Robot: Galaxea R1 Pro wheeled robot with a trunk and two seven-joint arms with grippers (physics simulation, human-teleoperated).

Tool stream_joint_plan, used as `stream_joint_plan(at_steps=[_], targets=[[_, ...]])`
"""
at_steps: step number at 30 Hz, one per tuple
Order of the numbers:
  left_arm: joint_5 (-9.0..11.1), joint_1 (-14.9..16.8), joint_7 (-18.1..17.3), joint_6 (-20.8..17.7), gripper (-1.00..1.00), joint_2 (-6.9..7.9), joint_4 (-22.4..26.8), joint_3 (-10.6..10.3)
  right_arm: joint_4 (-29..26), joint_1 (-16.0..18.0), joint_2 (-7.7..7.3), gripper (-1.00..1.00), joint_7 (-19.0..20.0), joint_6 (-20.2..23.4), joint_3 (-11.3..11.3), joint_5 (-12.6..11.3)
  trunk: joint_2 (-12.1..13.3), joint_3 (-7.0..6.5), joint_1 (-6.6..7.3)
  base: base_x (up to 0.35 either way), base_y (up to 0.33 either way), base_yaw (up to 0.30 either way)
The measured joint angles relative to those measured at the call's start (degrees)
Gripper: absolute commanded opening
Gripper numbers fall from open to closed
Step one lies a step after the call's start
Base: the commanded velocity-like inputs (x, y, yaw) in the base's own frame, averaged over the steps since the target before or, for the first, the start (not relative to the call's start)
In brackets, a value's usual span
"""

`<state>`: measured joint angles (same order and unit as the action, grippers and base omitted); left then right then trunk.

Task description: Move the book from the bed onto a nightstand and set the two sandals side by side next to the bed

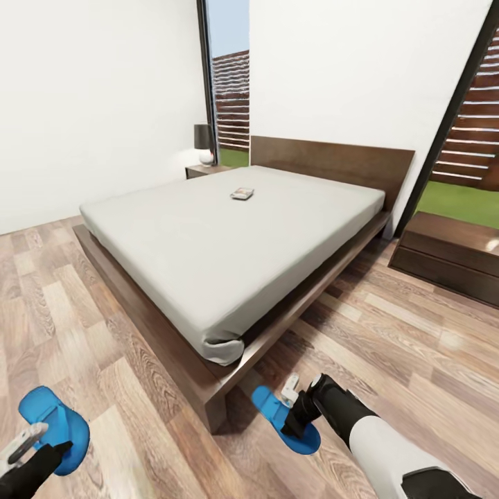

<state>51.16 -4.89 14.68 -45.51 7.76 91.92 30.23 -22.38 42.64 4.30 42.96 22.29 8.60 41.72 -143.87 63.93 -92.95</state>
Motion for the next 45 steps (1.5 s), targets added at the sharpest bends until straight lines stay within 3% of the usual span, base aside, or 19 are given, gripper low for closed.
stream_joint_plan(at_steps=[5, 10, 14, 22, 45], targets=[[-0.2, 3.4, 0.0, -1.9, -1.00, 1.00, -0.3, -0.9, -0.2, 0.1, 0.00, -1.00, 0.0, -0.1, 0.0, 0.0, -0.1, 1.12, -0.13, 0.000, 0.000, 0.000], [-0.5, 3.9, 0.4, -1.7, -1.00, 1.01, -0.7, -4.6, -0.5, 0.1, 0.00, -1.00, 0.0, -0.2, 0.0, 0.0, -0.1, 2.23, -0.26, 0.000, 0.000, 0.000], [-0.7, 3.9, 0.1, -1.7, -1.00, 1.01, -0.9, -5.5, -0.6, 0.7, 0.04, -1.00, -0.2, -0.3, -0.1, -0.2, -0.2, 3.11, -0.36, 0.000, 0.000, 0.000], [-0.5, 3.6, -0.3, -1.7, -1.00, 1.01, -1.0, -5.8, -0.3, 2.0, -0.01, -1.00, -4.2, -6.0, -0.4, -0.6, -0.3, 4.89, -0.57, 0.000, 0.000, 0.000], [-0.7, 3.4, 0.1, -1.6, -1.00, 0.95, -1.9, -5.5, 0.0, 2.2, -0.06, -1.00, -5.2, -6.7, -0.4, -0.4, -0.6, 9.99, -1.16, 0.000, 0.000, 0.000]])
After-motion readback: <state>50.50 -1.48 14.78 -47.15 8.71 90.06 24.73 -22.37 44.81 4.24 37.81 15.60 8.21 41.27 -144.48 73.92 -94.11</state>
